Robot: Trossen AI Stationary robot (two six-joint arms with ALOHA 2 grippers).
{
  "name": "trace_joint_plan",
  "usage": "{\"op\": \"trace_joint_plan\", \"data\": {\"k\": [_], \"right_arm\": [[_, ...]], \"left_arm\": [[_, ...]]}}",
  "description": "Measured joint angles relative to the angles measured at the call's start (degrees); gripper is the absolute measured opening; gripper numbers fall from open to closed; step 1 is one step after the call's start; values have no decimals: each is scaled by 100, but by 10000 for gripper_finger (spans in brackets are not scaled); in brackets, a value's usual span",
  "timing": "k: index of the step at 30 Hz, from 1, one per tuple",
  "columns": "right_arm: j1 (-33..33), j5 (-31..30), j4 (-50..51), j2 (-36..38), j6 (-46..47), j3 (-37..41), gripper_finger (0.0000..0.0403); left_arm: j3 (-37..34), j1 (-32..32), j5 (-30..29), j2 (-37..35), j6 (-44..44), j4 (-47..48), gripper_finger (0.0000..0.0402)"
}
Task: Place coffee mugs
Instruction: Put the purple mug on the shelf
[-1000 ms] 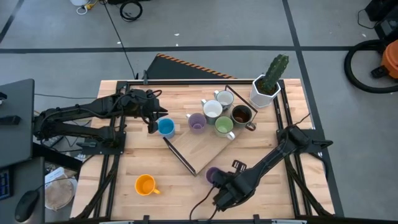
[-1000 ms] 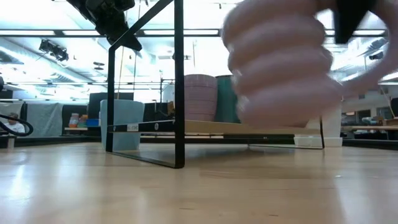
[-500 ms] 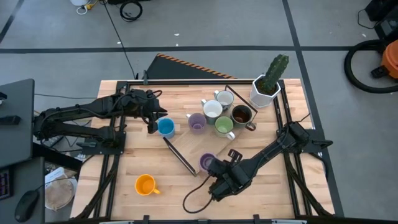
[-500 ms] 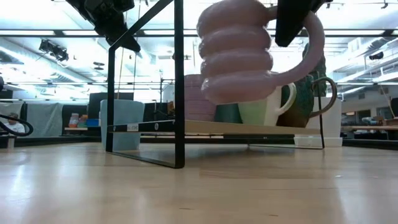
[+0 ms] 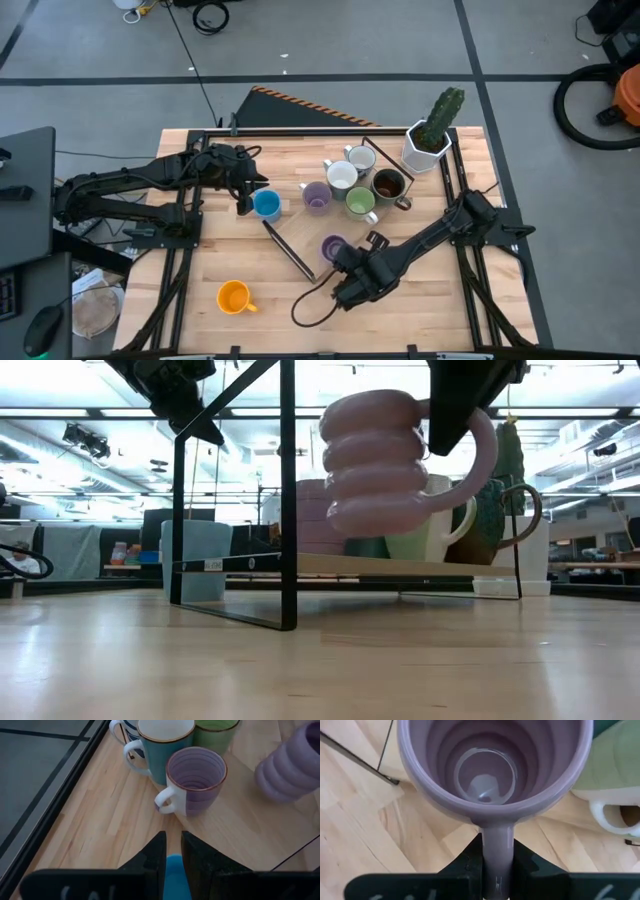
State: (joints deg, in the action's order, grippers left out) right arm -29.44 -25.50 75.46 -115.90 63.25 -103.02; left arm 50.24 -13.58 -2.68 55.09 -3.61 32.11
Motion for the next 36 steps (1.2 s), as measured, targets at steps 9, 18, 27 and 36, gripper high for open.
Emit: {"op": "trace_joint_plan", "data": {"k": [9,18,27,36], "right_arm": [[164,49,-1476,962,-32,1295,51],[744,488,-2410,1316,-46,2223,51],[1030,597,-2317,1305,-211,2226,51],[1046,586,-2048,1305,-126,2218,51]], "left_arm": [[0,0,0,2,-3,87,64],[0,0,-1,2,-5,84,64],[0,-1,0,2,-7,112,64],[0,0,1,2,-5,122,64]]}}
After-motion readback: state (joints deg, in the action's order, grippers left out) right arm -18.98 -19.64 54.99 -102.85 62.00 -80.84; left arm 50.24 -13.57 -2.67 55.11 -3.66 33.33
